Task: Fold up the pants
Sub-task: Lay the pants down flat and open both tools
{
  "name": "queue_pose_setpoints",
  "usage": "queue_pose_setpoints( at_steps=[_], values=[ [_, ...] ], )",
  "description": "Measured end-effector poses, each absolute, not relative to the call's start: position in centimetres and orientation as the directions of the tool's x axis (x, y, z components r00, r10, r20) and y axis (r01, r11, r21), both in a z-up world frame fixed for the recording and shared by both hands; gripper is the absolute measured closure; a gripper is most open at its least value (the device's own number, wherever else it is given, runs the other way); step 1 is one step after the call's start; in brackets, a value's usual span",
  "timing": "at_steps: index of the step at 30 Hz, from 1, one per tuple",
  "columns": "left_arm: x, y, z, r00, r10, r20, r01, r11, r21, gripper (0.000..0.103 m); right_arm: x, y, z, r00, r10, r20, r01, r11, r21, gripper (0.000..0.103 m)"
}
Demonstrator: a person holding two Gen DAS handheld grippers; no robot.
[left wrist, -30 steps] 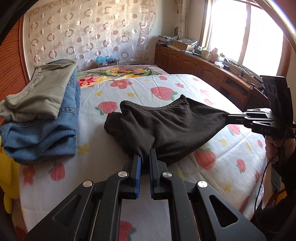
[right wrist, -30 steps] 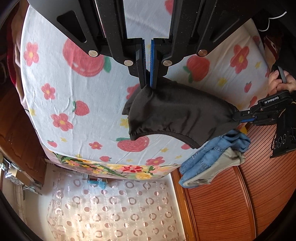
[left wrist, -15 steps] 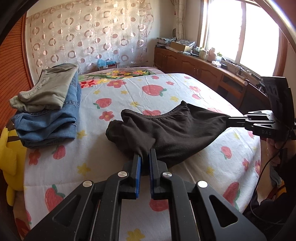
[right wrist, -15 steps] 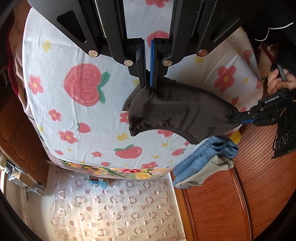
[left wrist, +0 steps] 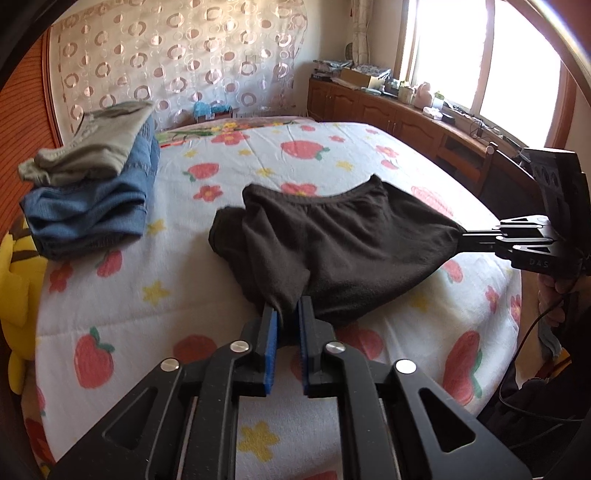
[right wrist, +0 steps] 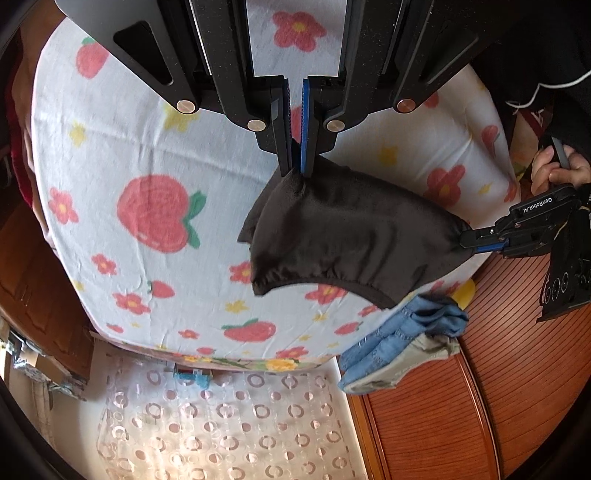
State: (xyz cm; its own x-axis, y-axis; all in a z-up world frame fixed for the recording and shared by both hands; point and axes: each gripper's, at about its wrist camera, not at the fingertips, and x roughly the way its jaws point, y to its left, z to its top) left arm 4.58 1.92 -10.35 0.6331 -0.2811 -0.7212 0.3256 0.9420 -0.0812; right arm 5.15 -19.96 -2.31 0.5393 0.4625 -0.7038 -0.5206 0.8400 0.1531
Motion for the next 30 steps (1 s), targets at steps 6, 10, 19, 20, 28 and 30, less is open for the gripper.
queue_pose_setpoints(
  at_steps=[6, 10, 19, 20, 28, 30],
  values=[
    [4.6, 2.4, -10.3, 0.64, -0.285, -0.714, 0.313, 0.945, -0.096, 0.062, 4.9, -20.1, -2.1, 0.539, 0.459, -0.706, -0.517, 0.842, 0.152, 0.1],
    [4.8, 2.7, -9.7, 0.652, -0.293, -0.699, 0.304, 0.946, -0.112, 0.044, 4.7, -20.1, -2.1, 0.54, 0.453, -0.709, -0.519, 0.843, 0.143, 0.1],
    [6.9, 2.6, -9.0, 0.674, -0.285, -0.681, 0.286, 0.951, -0.116, 0.023, 4.3, -20.6, -0.8, 0.578, 0.443, -0.686, -0.505, 0.854, 0.127, 0.097],
    [7.2, 2.5, -8.9, 0.675, -0.285, -0.68, 0.286, 0.951, -0.115, 0.023, 4.3, -20.6, -0.5, 0.583, 0.442, -0.681, -0.504, 0.855, 0.124, 0.095],
    [8.9, 1.6, -8.5, 0.683, -0.275, -0.677, 0.28, 0.954, -0.106, 0.023, 5.4, -19.6, 0.1, 0.62, 0.416, -0.666, -0.481, 0.871, 0.097, 0.051],
    [9.1, 1.5, -8.5, 0.681, -0.273, -0.68, 0.276, 0.955, -0.106, 0.023, 5.8, -19.3, 0.0, 0.621, 0.416, -0.664, -0.479, 0.872, 0.098, 0.051]
  ],
)
